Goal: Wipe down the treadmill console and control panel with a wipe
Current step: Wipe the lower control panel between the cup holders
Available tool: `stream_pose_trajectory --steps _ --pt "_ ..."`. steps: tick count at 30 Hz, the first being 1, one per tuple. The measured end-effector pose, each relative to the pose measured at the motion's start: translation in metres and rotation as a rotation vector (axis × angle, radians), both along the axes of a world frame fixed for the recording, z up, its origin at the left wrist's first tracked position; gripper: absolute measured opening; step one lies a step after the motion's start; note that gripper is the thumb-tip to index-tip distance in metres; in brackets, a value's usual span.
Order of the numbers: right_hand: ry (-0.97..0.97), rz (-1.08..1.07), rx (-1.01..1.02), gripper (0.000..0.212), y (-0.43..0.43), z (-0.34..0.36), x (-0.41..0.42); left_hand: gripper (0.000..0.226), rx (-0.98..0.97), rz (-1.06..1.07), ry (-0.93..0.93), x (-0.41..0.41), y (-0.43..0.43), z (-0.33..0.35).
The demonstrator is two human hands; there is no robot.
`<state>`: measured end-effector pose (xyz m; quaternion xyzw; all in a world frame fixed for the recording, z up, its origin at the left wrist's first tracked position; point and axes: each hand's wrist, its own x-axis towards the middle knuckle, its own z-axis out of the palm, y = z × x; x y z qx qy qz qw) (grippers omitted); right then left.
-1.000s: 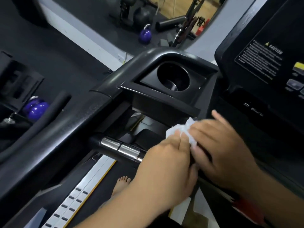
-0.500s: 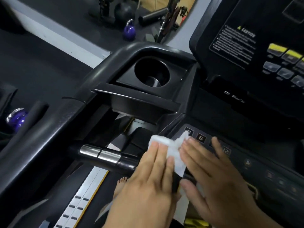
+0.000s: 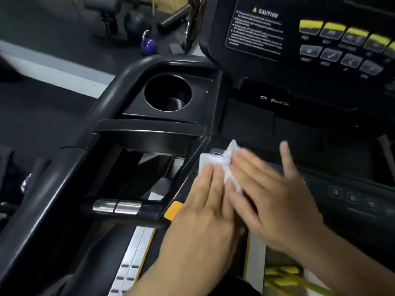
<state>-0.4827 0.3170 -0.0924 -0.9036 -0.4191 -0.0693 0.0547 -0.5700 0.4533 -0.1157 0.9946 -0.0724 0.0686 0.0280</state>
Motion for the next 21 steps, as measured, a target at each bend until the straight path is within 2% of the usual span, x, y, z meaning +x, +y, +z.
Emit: stream_pose_trajectory --steps 3,6,9,11,14,18,21 --pt "0.000 -0.100 0.024 0.060 0.006 0.006 0.010 0.055 0.028 -0.038 0.038 0.017 -0.010 -0.002" --pt "0.004 -0.011 -0.003 0.061 -0.019 -0.005 -0.029 0.048 -0.106 -0.040 0.018 -0.015 -0.013 -0.013" --pt "-0.007 0.037 -0.028 0.060 -0.037 -0.009 -0.045 0.045 -0.049 -0.080 -0.018 -0.028 -0.015 -0.017" --pt "-0.001 -0.029 -0.014 0.059 -0.036 -0.006 -0.025 0.042 0.012 -0.138 -0.026 -0.015 -0.017 -0.019" --pt "0.026 -0.185 0.033 0.062 -0.026 0.003 0.003 0.034 -0.083 -0.217 0.032 0.005 -0.008 -0.002" --pt "0.017 -0.115 0.061 0.058 -0.042 -0.014 -0.041 0.051 -0.173 -0.221 -0.008 -0.009 -0.004 -0.001" --pt "0.006 -0.090 0.043 0.056 -0.063 -0.013 -0.050 0.065 -0.119 -0.183 -0.019 -0.006 -0.009 -0.002"
